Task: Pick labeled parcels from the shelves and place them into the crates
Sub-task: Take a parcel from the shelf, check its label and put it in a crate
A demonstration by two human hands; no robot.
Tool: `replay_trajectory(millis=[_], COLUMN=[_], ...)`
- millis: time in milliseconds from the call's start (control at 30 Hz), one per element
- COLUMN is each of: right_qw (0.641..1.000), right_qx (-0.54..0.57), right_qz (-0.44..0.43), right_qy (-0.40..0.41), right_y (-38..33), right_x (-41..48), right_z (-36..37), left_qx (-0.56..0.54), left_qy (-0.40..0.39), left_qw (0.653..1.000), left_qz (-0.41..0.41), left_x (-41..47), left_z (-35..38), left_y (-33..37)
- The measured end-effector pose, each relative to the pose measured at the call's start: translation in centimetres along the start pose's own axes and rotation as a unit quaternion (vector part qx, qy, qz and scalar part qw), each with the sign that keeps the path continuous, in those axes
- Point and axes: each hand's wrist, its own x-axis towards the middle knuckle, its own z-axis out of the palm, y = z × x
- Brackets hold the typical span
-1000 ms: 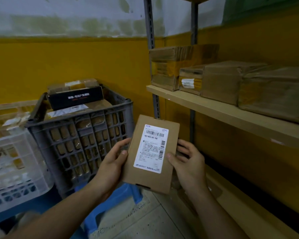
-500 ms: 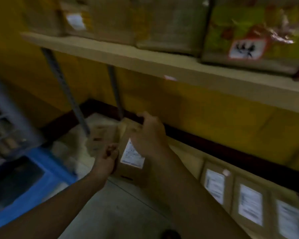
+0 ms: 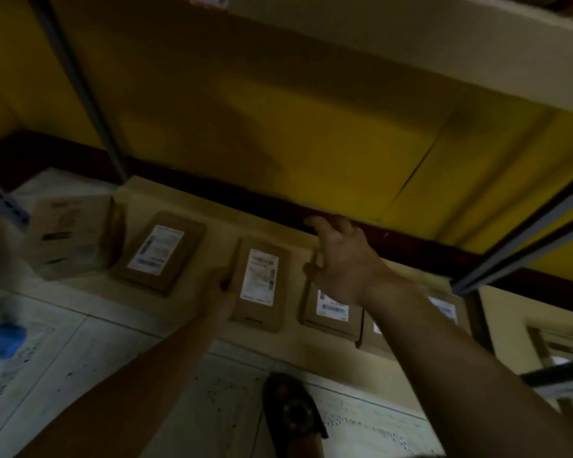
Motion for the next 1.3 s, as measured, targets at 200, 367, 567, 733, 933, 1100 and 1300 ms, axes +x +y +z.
replay_trajectory(millis=[200,367,567,733,933,1100,1300], right_qw=[0.995,0.994,0.987,0.975,0.958,0.948,0.951], right_qx=[-0.087,-0.083,-0.075,-0.078,-0.079,-0.050,0.027], right_qz=[0.021,-0.048,-0.102,-0.159,-0.205,-0.239,-0.274], right_qy=[-0.044,-0.057,-0.101,-0.138,-0.183,-0.203,-0.138], right_y=[1.8,-0.1,-3.3,-6.7,-9.1,-12.0,-16.6], right_x=[-0.1,1.1,2.5,2.5,1.4,1.7,0.7], right_z=[1.8,2.0,2.3,2.3,2.5,2.2,2.3], left_qx=[0.091,0.416,0.578,0.594,0.253,-0.177,-0.235], left_qy=[0.015,0.095,0.014,0.082,0.199,0.223,0.224], left_qw=[0.994,0.898,0.815,0.792,0.940,0.941,0.945], left_qz=[0.052,0.104,0.044,0.117,-0.114,-0.180,-0.037], left_x=[1.2,6.8,4.8,-2.0,-3.1,-5.6,-16.4], left_z=[-2.0,-8.6,-12.1,-11.0,-13.7,-15.7,-18.1], left_y=[0.4,-0.2,-2.6,-4.5,-4.2,-3.2,3.5])
